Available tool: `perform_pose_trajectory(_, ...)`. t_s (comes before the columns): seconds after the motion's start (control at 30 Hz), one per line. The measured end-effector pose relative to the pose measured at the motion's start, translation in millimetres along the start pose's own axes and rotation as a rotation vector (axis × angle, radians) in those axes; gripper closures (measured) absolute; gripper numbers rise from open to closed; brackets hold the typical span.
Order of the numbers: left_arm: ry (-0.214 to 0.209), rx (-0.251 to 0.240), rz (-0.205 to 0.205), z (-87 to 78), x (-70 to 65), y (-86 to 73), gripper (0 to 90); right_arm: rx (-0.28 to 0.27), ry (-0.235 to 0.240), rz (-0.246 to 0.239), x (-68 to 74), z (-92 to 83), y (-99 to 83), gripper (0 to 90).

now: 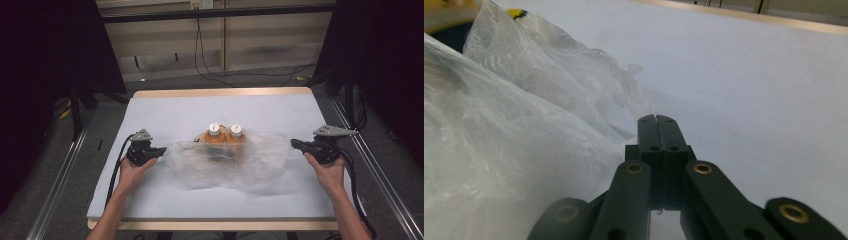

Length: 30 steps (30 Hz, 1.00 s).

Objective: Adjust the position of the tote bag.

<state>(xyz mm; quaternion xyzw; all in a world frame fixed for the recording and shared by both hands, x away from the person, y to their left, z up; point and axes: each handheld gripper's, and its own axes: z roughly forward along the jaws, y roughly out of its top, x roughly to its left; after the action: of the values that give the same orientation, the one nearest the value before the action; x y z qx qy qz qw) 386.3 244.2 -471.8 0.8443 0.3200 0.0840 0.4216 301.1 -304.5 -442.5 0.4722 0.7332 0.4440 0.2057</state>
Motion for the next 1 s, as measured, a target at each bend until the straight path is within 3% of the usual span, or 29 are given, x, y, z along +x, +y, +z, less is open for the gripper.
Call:
perform_pose_trajectory(0.33, 0.011, 0.059, -0.007, 9.9, 5.7, -8.3, 90.0, 0.100, -0.009, -0.004, -6.6, 20.0, -10.0, 90.0)
perform_pose_trajectory(0.63, 0.016, 0.053, -0.005, 11.3, 6.6, -7.7, 90.0, 0.229, -0.057, -0.035, -12.9, 39.7, -22.9, 90.0)
perform_pose_trajectory(0.77, 0.023, 0.050, -0.002, 11.2, 4.4, -8.3, 90.0, 0.228, -0.065, -0.026, -14.1, 39.1, -22.6, 90.0)
perform_pose_trajectory(0.9, -0.003, 0.036, 0.014, 11.7, -2.3, -7.7, 86.3, 0.217, -0.045, -0.019, -14.0, 38.4, -23.3, 90.0)
perform_pose_trajectory(1.0, 0.004, 0.004, 0.011, 9.3, -7.3, -3.6, 79.2, 0.169, -0.021, -0.009, -13.1, 33.7, -19.7, 80.1)
